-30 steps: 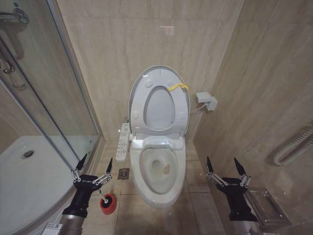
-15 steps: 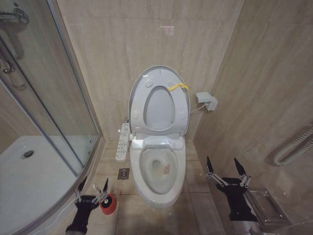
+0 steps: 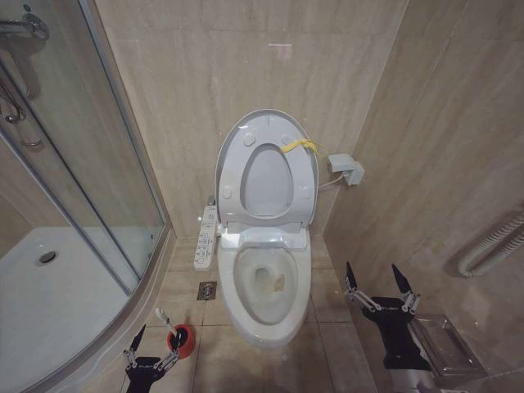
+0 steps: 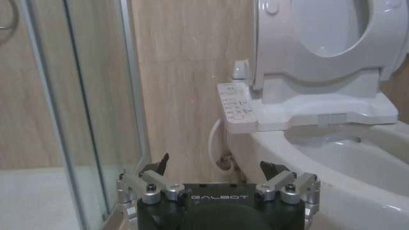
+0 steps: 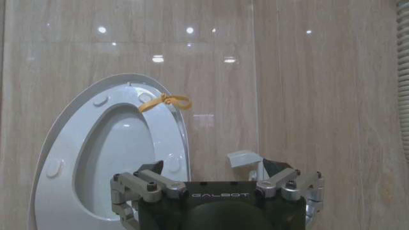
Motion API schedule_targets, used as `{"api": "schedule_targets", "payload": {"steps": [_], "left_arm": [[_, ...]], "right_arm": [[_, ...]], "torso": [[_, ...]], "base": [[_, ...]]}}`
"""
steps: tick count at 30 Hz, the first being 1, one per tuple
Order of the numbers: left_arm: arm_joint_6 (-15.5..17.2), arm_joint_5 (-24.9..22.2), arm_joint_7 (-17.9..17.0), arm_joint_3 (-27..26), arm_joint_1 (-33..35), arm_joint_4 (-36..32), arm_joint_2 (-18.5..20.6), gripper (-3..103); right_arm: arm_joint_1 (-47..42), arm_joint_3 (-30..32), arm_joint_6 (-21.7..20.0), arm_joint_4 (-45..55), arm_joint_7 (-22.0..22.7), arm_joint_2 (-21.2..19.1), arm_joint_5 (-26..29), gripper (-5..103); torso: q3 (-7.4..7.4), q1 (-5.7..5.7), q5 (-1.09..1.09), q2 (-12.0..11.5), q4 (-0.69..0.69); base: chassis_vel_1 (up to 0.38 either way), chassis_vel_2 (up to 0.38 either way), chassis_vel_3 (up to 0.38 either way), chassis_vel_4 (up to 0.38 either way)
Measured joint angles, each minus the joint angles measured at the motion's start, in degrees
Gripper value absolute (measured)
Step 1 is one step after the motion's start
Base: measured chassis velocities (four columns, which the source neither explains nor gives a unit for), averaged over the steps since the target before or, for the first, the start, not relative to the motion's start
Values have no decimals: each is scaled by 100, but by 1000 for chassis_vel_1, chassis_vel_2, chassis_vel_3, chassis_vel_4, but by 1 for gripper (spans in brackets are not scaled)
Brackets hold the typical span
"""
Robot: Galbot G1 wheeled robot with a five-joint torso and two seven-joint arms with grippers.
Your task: Open the toilet lid, clean the toilet bowl with a toilet brush, close the toilet lid, and flush.
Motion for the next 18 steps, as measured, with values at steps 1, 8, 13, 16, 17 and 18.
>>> {"api": "schedule_targets", "payload": {"steps": [1, 8, 13, 16, 17, 18], "left_arm": [[-16, -4, -22, -6, 8, 11, -20, 98], [-129, -137, -146, -73, 94, 140, -154, 97], [-201, -326, -190, -146, -162, 684, -81, 97], [-274, -442, -162, -173, -420, 1095, 12, 97], [-314, -493, -110, -182, -615, 1334, 63, 97], [-332, -526, -53, -182, -804, 1547, 116, 97]], "right_arm": [[0, 0, 0, 0, 0, 0, 0, 100], [0, 0, 0, 0, 0, 0, 0, 100], [0, 0, 0, 0, 0, 0, 0, 100], [0, 0, 0, 0, 0, 0, 0, 100], [0, 0, 0, 0, 0, 0, 0, 100], [0, 0, 0, 0, 1, 0, 0, 100]], "torso": [[0, 0, 0, 0, 0], [0, 0, 0, 0, 2], [0, 0, 0, 0, 2], [0, 0, 0, 0, 2], [0, 0, -1, 0, 1], [0, 0, -1, 0, -1]], "base": [[0, 0, 0, 0], [0, 0, 0, 0], [0, 0, 0, 0], [0, 0, 0, 0], [0, 0, 0, 0], [0, 0, 0, 0]]}}
